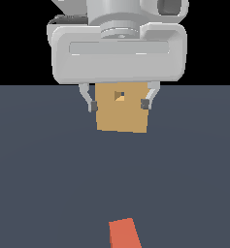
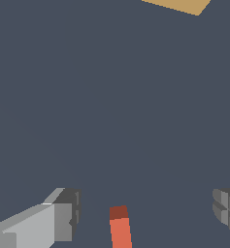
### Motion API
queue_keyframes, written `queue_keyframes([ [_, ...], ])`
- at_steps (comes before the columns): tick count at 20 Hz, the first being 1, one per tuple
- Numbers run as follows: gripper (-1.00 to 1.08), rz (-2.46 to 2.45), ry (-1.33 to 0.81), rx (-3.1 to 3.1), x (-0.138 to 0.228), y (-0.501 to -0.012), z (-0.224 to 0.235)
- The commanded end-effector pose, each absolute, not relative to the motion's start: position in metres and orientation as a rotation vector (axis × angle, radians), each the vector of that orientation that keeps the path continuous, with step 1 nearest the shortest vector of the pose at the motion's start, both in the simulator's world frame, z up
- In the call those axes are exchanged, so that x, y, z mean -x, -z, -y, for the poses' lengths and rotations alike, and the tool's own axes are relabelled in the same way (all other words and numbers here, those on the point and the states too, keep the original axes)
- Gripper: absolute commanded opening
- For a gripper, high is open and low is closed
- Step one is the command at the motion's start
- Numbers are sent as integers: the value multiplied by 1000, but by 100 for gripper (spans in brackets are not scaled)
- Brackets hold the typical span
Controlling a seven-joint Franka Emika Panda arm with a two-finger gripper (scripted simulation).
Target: Insert the peg into the horizontal hole in a box.
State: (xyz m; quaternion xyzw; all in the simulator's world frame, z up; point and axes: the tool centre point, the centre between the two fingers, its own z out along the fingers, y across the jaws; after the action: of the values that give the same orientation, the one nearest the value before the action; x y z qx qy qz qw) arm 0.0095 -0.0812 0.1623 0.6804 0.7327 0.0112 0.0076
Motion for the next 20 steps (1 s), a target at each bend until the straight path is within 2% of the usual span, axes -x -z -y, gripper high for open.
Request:
queue_keyframes([
  [1,100,-2305,-31,-2114,-10,-152,109],
  [14,100,-2378,-12,-2045,-21,-98,250],
  [20,100,-2403,-6,-2020,-28,-81,298],
])
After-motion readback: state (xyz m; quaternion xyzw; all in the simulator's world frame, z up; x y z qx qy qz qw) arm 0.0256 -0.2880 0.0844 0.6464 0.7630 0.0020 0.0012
